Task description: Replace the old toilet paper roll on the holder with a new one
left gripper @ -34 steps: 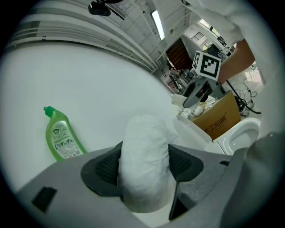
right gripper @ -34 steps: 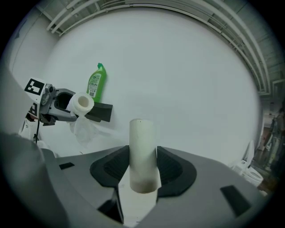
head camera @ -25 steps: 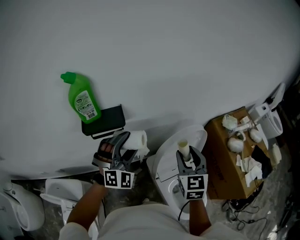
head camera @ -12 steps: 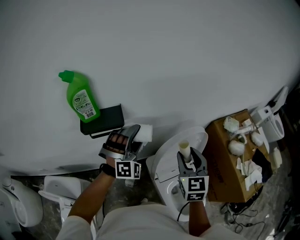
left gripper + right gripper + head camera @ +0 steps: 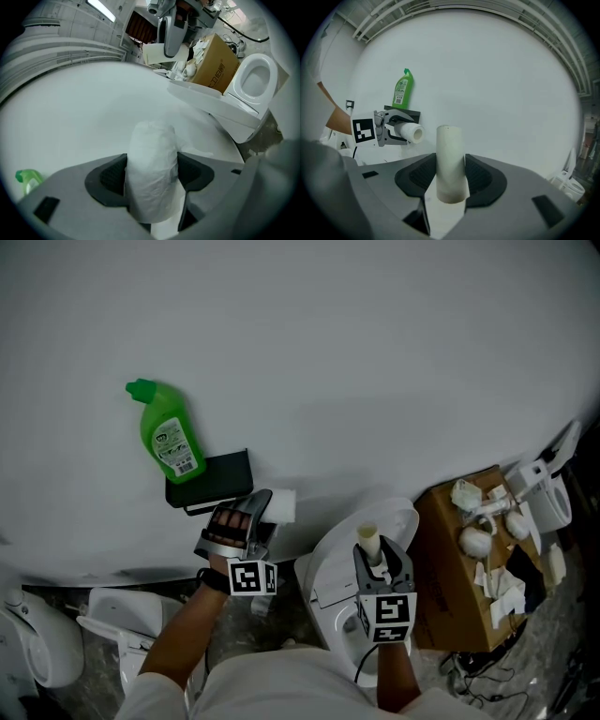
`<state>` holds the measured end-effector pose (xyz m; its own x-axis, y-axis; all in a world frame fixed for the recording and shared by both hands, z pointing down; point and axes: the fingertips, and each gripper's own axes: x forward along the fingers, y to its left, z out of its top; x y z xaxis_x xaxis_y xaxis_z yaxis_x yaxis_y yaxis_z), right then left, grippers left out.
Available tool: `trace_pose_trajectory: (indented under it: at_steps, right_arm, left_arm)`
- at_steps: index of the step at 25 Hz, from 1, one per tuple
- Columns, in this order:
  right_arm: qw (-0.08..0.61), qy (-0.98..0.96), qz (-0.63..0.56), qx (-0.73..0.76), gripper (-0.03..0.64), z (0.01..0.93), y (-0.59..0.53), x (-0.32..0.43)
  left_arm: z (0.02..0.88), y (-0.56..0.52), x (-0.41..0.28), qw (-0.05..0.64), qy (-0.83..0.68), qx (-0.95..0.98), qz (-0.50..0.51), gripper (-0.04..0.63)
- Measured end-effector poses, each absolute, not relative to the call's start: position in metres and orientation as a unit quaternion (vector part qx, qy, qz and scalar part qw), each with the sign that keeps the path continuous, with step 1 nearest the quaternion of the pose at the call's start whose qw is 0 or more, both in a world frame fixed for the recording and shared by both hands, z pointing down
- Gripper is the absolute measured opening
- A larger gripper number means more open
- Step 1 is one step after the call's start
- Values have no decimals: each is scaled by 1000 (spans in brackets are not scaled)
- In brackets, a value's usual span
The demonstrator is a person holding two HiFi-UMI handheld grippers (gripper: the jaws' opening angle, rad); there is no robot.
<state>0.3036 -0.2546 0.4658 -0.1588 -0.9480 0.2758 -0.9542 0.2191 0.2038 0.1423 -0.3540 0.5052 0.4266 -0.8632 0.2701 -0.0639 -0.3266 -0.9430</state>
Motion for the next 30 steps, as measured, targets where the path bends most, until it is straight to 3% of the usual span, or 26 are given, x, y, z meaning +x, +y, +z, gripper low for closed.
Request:
trace_pose_trajectory:
  at_steps: [30]
  right_arm:
    - [176, -786, -7, 592, 190, 461, -237, 252]
  left_arm:
    - [510, -353, 31, 412, 411, -671, -460, 310]
